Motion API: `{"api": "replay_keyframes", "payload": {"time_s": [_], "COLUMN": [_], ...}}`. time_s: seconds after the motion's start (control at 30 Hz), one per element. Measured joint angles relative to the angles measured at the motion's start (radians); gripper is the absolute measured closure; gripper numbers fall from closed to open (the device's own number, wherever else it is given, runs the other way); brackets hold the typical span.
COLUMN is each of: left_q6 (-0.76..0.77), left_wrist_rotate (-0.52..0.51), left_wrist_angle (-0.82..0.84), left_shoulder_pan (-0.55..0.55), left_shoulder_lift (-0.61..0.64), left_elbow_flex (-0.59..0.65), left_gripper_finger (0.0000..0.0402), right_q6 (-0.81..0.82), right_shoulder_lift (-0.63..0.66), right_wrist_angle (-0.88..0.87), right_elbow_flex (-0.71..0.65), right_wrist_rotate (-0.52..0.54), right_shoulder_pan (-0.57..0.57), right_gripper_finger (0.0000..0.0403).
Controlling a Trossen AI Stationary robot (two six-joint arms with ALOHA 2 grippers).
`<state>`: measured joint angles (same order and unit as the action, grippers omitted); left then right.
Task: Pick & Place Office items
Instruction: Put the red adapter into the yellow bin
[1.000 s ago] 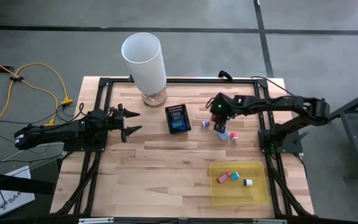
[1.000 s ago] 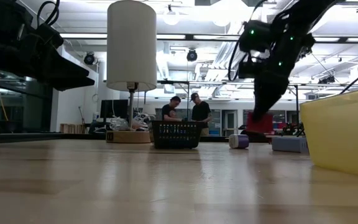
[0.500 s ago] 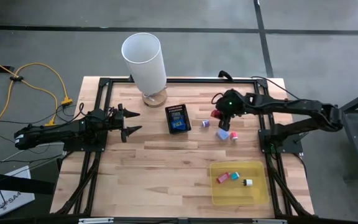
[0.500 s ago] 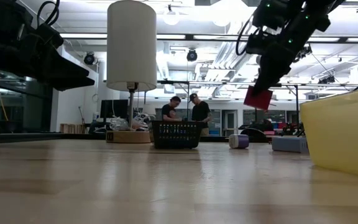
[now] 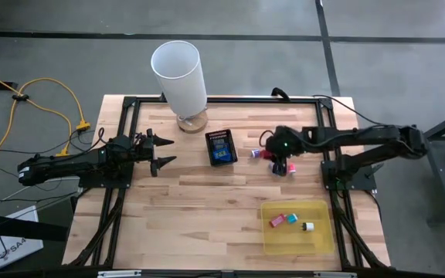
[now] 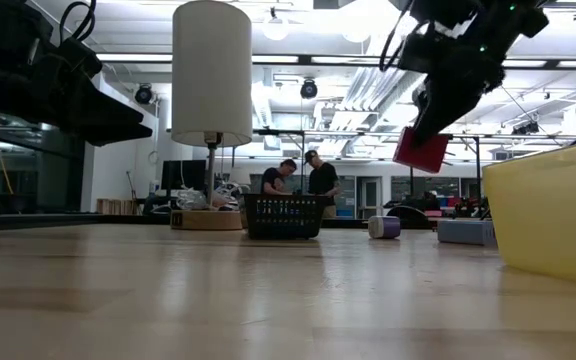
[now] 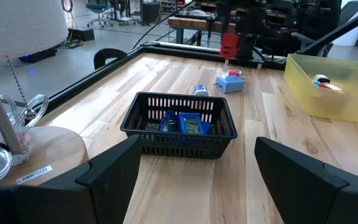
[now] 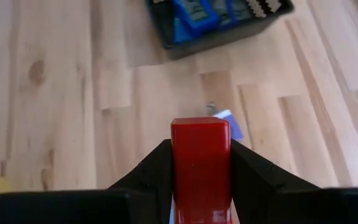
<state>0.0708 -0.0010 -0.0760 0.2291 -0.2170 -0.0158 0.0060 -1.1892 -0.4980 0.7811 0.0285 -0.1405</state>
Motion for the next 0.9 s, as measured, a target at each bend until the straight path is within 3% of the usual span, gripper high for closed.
{"api": "replay_keyframes", "payload": {"time_s": [0.23,0.9], "left_q6": [0.0,0.0], "left_wrist_rotate": [0.0,0.0], "left_wrist_angle": [0.0,0.0], "left_shoulder_pan": [0.0,0.0], "left_shoulder_lift": [0.0,0.0], "left_elbow_flex": [0.0,0.0], "left_gripper_finger": [0.0094,0.0094], "right_q6": [0.034,0.189], "right_shoulder_lift": [0.0,0.0], "right_wrist_angle": [0.0,-0.021], "right_elbow_flex": [0.0,0.0], "right_wrist_rotate": [0.074,0.077], "right_shoulder_pan": [0.17,0.609], "right_gripper_finger": [0.0291,0.0291]}}
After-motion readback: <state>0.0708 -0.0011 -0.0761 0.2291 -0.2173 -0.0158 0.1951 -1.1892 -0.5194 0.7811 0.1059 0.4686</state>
